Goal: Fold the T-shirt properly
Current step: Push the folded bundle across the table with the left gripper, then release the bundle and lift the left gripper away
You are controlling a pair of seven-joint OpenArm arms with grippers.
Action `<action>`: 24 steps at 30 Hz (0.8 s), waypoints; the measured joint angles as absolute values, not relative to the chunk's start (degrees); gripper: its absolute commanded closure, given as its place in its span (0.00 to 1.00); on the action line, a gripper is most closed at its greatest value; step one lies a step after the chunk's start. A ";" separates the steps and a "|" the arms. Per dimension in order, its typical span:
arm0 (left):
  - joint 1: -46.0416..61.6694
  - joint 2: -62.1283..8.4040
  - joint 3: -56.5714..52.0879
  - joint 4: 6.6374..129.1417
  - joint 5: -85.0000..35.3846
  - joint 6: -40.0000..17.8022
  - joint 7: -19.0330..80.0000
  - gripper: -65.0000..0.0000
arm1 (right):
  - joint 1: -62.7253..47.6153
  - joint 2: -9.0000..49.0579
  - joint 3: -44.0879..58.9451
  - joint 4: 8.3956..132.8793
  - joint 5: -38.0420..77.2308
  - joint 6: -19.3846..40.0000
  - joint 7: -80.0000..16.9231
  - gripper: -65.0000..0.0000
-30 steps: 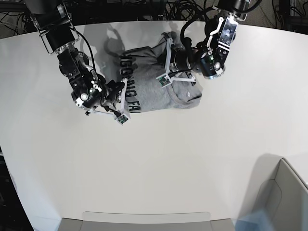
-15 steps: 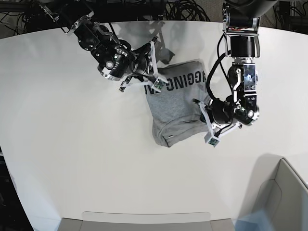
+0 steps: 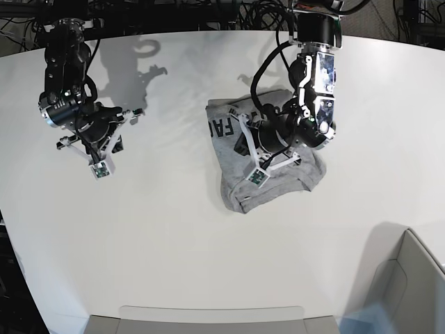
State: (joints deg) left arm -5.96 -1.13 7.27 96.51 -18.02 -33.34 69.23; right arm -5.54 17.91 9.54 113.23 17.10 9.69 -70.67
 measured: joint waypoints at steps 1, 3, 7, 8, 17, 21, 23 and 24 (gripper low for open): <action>-5.80 -1.48 7.57 95.57 -17.98 -31.86 68.20 1.00 | -6.48 18.72 10.00 113.21 16.67 9.69 -70.65 1.00; -5.85 -2.00 8.21 92.53 -17.87 -29.06 66.26 1.00 | -8.10 19.86 11.18 113.19 16.62 9.72 -70.37 1.00; -6.63 -3.51 8.78 83.90 -20.47 -29.87 62.17 1.00 | -12.53 19.99 10.94 113.10 16.95 9.69 -64.01 1.00; -6.90 -4.12 8.80 82.17 -21.32 -30.06 60.93 1.00 | -13.58 19.81 10.81 113.10 16.95 9.72 -63.40 1.00; -7.20 -16.25 9.32 71.94 -27.20 -36.05 48.56 1.00 | -15.29 19.51 10.68 112.99 16.88 9.72 -62.98 1.00; -8.60 -23.90 8.84 65.69 -27.33 -39.31 42.70 1.00 | -15.27 19.51 10.66 112.99 16.69 9.72 -63.07 1.00; -8.86 -26.96 8.84 62.46 -27.40 -41.12 39.35 1.00 | -15.25 19.49 10.66 112.99 16.69 9.72 -63.00 1.00; -8.93 -28.56 9.13 60.77 -27.73 -41.89 37.50 1.00 | -15.29 19.51 10.66 112.99 16.69 9.72 -63.00 1.00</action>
State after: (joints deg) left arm -8.93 -28.56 9.13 60.77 -27.73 -41.89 37.50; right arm -15.29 19.51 10.66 112.99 16.69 9.72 -63.00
